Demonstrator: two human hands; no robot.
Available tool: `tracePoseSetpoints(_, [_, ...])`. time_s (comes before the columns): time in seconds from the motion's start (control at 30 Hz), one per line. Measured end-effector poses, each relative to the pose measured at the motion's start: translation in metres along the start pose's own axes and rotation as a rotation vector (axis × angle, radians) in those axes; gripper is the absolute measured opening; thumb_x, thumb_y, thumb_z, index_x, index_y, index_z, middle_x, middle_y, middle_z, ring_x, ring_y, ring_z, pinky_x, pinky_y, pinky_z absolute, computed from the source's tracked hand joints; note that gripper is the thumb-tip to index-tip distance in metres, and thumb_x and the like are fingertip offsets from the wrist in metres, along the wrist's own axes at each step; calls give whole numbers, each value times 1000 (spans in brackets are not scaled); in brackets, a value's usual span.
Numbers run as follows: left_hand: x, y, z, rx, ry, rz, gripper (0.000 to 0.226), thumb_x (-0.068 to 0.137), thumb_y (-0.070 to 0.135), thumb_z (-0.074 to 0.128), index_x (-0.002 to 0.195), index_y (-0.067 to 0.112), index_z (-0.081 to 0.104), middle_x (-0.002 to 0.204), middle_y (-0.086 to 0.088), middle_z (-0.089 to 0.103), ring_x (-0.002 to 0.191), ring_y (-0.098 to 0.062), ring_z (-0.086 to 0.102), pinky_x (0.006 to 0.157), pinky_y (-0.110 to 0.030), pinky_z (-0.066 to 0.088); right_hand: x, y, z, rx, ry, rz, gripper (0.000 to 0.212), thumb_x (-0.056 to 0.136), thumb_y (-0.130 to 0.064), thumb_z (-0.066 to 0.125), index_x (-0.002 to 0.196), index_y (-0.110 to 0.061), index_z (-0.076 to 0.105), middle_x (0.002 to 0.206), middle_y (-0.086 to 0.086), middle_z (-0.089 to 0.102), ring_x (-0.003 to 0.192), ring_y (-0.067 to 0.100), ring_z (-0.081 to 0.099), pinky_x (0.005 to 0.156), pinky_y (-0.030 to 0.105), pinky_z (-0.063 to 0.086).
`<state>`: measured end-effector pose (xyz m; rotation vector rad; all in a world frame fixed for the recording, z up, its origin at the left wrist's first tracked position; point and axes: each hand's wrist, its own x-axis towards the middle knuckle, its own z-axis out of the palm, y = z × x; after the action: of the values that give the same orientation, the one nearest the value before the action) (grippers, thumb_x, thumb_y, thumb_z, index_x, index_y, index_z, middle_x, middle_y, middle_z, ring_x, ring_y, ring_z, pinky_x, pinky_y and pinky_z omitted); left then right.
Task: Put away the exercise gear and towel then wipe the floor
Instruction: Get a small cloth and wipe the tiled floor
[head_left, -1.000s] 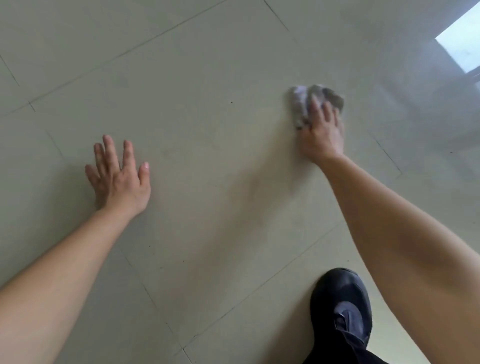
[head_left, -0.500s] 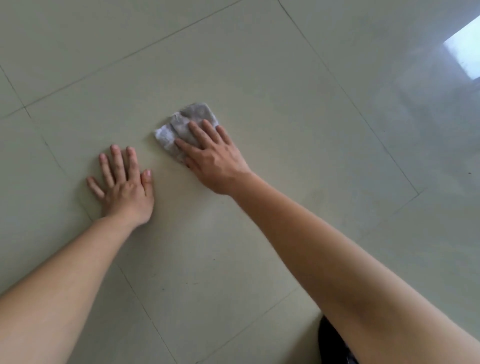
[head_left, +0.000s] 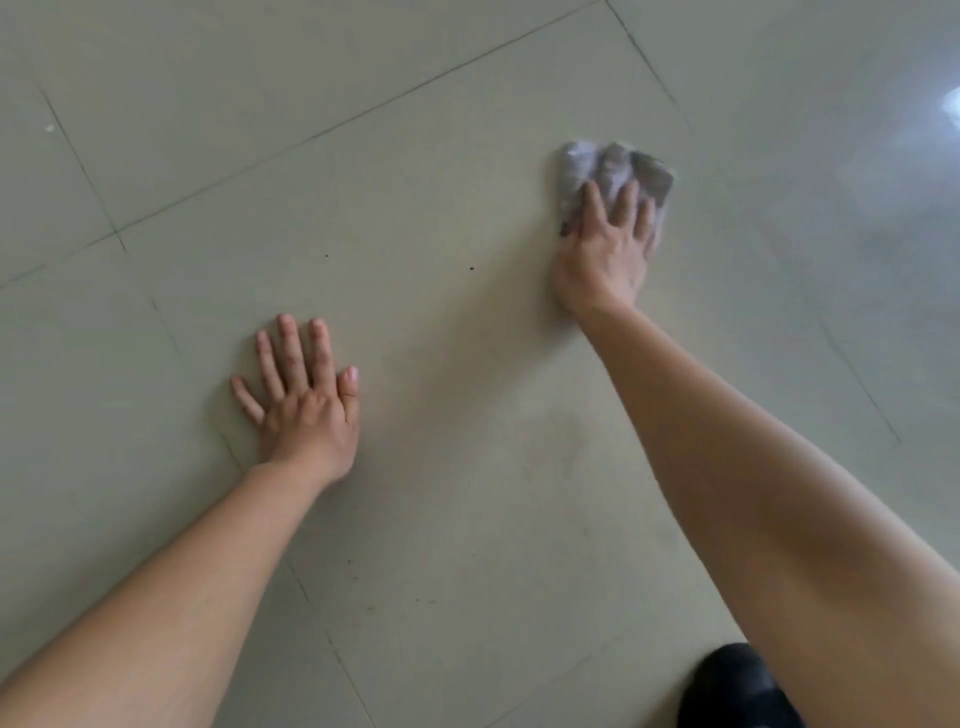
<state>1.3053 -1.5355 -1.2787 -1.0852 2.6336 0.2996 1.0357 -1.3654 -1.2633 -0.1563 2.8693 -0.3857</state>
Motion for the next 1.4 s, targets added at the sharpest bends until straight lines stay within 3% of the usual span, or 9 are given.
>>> tracePoseSetpoints(0.13, [0,-3,2,-11,0,11,62,101,44,15,158,21,5,165,-6,-7,151,-31,-6,113,-66,2,-75,-101,44,-155,-222,-698,59,100,-29,38,157,-37,22,168,9,8,154,33,1,124,47,1])
tracePoseSetpoints(0.27, [0,-2,1,6,-10,-3,61,102,44,14,158,22,1,165,-5,-11,151,-29,-10,114,-64,-1,-55,-92,36,-179,-282,-1003,54,102,-30,36,155,-36,30,166,4,18,153,30,13,124,43,10])
tracePoseSetpoints(0.4, [0,0,0,22,-7,-20,63,101,45,16,157,24,-6,163,-2,-19,150,-27,-16,115,-61,-4,23,3,-7,-95,-38,-555,51,103,-40,35,153,-48,24,164,3,23,147,34,28,119,45,28])
tracePoseSetpoints(0.57, [2,1,-2,18,-14,-23,62,102,47,14,156,26,-7,163,0,-21,150,-25,-17,115,-60,-5,20,82,-30,-22,63,205,59,97,-27,37,155,-29,30,166,10,14,153,32,9,124,44,9])
tracePoseSetpoints(0.87, [10,1,-21,-24,251,42,53,95,40,36,136,9,51,149,-17,40,134,-38,36,104,-60,30,-98,-20,32,-160,-201,-781,57,103,-25,37,158,-32,23,168,6,9,155,30,1,124,46,-2])
tracePoseSetpoints(0.93, [25,7,-29,6,311,61,53,98,37,36,140,7,46,154,-19,32,140,-38,29,108,-59,25,-68,-1,19,-153,-195,-915,53,104,-27,38,155,-34,30,166,6,19,154,29,12,125,45,7])
tracePoseSetpoints(1.13, [76,23,-30,44,185,3,57,103,29,28,153,2,23,164,-13,13,151,-28,11,118,-54,17,62,84,-36,-125,6,-259,53,99,-38,38,150,-45,27,161,10,23,145,37,29,115,50,33])
tracePoseSetpoints(1.23, [77,25,-21,37,221,1,56,102,26,31,151,-2,27,162,-17,18,149,-32,16,116,-54,19,102,83,-47,-92,37,23,55,93,-34,39,148,-32,35,160,14,24,148,37,20,121,49,21])
tracePoseSetpoints(1.4, [78,22,-18,35,246,13,54,101,22,36,149,-3,31,160,-19,22,148,-35,21,115,-57,22,72,-41,5,-108,0,-264,62,97,-30,40,157,-33,25,168,9,8,154,32,2,125,45,4])
